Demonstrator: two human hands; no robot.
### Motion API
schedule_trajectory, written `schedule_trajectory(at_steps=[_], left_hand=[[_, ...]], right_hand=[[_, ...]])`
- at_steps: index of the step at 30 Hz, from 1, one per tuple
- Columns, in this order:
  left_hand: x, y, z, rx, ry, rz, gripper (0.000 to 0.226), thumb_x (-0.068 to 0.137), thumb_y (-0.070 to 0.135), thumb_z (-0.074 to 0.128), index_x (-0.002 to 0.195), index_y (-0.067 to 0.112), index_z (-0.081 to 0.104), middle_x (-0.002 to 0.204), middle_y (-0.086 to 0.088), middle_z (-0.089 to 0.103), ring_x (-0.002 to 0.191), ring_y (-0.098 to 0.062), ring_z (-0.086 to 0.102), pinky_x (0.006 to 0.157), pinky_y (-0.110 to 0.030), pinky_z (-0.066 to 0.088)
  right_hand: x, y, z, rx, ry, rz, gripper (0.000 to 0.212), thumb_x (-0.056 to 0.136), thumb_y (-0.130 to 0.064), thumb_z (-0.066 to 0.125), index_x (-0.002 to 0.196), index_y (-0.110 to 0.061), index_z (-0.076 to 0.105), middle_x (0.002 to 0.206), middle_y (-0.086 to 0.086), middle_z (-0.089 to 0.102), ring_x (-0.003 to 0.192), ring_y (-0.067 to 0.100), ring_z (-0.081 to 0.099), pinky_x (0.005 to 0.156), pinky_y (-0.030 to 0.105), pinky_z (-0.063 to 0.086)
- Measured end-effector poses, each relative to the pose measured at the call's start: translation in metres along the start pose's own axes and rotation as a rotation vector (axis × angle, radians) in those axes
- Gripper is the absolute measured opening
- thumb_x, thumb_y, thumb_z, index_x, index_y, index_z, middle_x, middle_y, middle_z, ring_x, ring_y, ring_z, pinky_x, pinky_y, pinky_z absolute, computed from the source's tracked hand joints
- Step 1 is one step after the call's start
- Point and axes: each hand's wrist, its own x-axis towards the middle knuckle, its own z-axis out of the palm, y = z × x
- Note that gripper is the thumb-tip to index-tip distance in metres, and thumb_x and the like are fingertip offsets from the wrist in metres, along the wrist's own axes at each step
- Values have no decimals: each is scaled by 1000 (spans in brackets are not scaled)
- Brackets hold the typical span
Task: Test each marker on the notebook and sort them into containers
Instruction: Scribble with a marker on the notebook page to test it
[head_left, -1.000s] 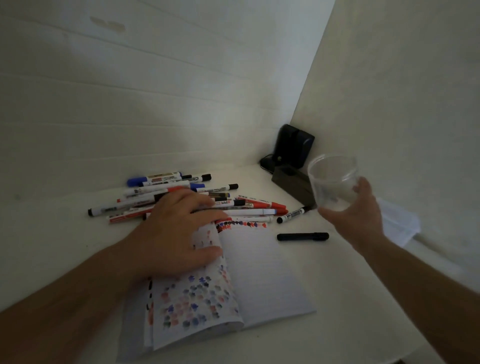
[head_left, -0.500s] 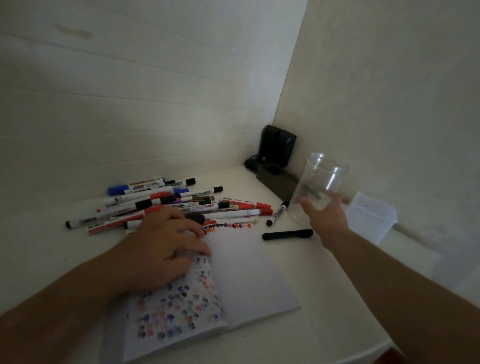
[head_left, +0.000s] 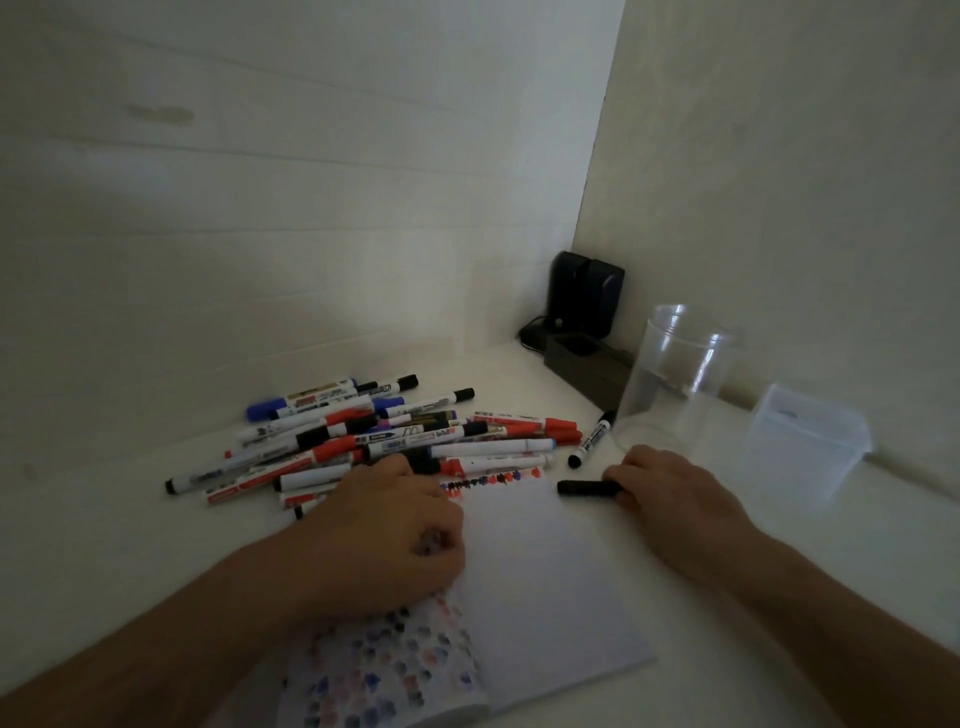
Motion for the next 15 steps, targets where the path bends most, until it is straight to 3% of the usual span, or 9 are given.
schedule_trajectory(at_steps=[2, 4, 6, 8, 10, 12, 15], left_hand=[[6, 3, 1, 10, 72, -17, 28, 90, 64, 51, 89, 38, 62, 95, 24, 55, 98, 1, 40, 90, -26, 41], [10, 4, 6, -52, 120, -58, 28, 87, 63, 56, 78, 36, 60, 86, 23, 55, 95, 3, 40, 82, -21, 39], [10, 4, 8, -165, 174, -107, 19, 86, 60, 62, 81, 42, 60, 86, 25, 56, 95, 4, 43, 79, -20, 40], [7, 4, 6, -287, 232, -176, 16, 86, 54, 68, 100, 52, 60, 94, 30, 58, 98, 5, 50, 77, -15, 43], [0, 4, 6, -401, 308, -256, 29, 87, 51, 70, 110, 57, 53, 102, 31, 59, 100, 7, 55, 75, -13, 47], [-5, 4, 4, -449, 346, -257, 33, 88, 55, 66, 117, 57, 51, 109, 30, 59, 102, 3, 59, 77, -15, 50], [-8, 2, 4, -360, 274, -194, 41, 90, 69, 48, 130, 60, 44, 119, 34, 57, 107, 5, 58, 81, -16, 50]], right_hand=[[9, -5, -13, -21, -32, -11, 28, 108, -33, 46, 135, -37, 55, 121, -11, 53, 106, 12, 52, 85, 26, 47], [17, -17, -32, 244, 69, 23, 22, 107, -32, 51, 127, -34, 59, 109, -11, 58, 93, 9, 57, 75, 22, 45], [24, -38, -49, 964, 105, 88, 13, 106, -25, 55, 116, -27, 63, 92, -6, 65, 73, 8, 64, 62, 18, 49], [32, -65, -61, 1704, -125, 100, 6, 103, -14, 58, 103, -15, 64, 76, 2, 64, 54, 9, 58, 52, 19, 48], [40, -90, -52, 2080, -328, 94, 12, 98, -6, 63, 88, -11, 59, 72, 6, 58, 49, 13, 53, 47, 21, 49], [46, -110, -37, 2140, -397, 52, 24, 93, 0, 66, 77, -14, 55, 70, 8, 57, 50, 17, 55, 47, 23, 51], [45, -125, -17, 1961, -261, -66, 24, 91, -6, 73, 75, -15, 58, 65, 10, 64, 56, 22, 64, 53, 28, 52]])
